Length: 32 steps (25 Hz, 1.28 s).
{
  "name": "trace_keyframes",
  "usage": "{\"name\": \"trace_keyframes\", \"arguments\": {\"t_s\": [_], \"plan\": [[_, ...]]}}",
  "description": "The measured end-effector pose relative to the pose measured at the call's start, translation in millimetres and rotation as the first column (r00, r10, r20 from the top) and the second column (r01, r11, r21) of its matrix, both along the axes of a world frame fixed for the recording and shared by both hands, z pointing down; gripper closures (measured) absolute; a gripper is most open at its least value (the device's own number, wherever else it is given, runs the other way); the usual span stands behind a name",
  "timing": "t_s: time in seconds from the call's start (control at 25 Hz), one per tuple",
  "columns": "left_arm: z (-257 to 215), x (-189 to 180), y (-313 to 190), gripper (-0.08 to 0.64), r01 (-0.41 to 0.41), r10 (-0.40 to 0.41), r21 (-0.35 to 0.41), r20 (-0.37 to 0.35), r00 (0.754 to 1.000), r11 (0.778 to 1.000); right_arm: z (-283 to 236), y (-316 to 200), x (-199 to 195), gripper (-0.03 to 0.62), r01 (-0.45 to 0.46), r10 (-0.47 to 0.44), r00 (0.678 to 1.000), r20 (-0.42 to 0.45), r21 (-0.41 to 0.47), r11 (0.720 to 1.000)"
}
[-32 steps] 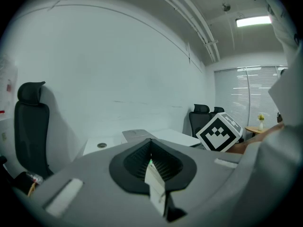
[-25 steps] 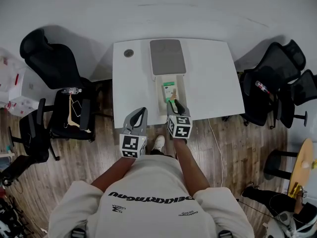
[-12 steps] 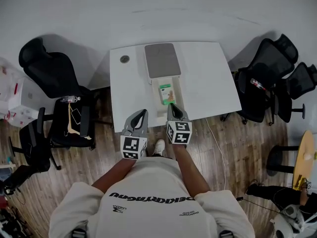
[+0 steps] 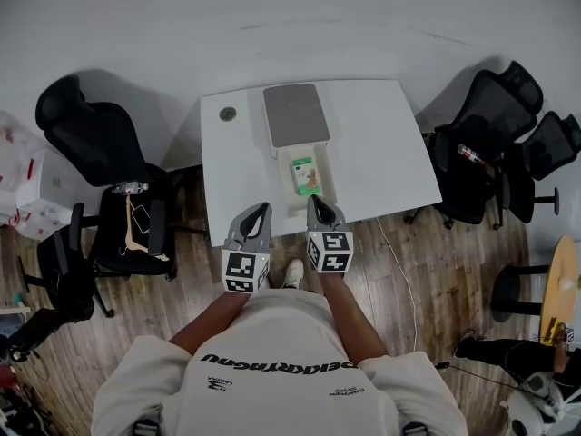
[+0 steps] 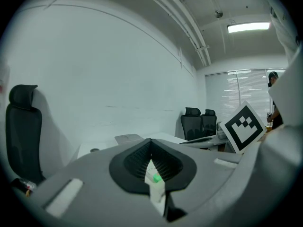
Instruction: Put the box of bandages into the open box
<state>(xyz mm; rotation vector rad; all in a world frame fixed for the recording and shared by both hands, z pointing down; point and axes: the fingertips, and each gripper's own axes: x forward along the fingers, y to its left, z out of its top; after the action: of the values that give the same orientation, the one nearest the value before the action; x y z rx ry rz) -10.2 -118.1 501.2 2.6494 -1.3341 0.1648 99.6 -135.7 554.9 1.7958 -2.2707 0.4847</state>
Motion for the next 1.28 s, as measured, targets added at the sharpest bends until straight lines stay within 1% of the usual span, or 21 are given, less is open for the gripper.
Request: {"name": "trace_keyframes", "arguments": {"t_s": [0.6,1.28], "plan": [[-0.9,4.3,-3.5,0.560,-0.018,0.018,0.010,-0.009,1.000,1.000,-24.0,8.1,-8.9,0.598,0.035,-0.035,0.999,-0.003,0.096,0.995],[-4.6,1.6,-4.2,0.560,-0.014,0.015,0.021,-0.014,1.000,1.000,-34.4,11.7,-16.9,0.597,0.042,-0.045,0.999,0.021,0.135,0.990]]}}
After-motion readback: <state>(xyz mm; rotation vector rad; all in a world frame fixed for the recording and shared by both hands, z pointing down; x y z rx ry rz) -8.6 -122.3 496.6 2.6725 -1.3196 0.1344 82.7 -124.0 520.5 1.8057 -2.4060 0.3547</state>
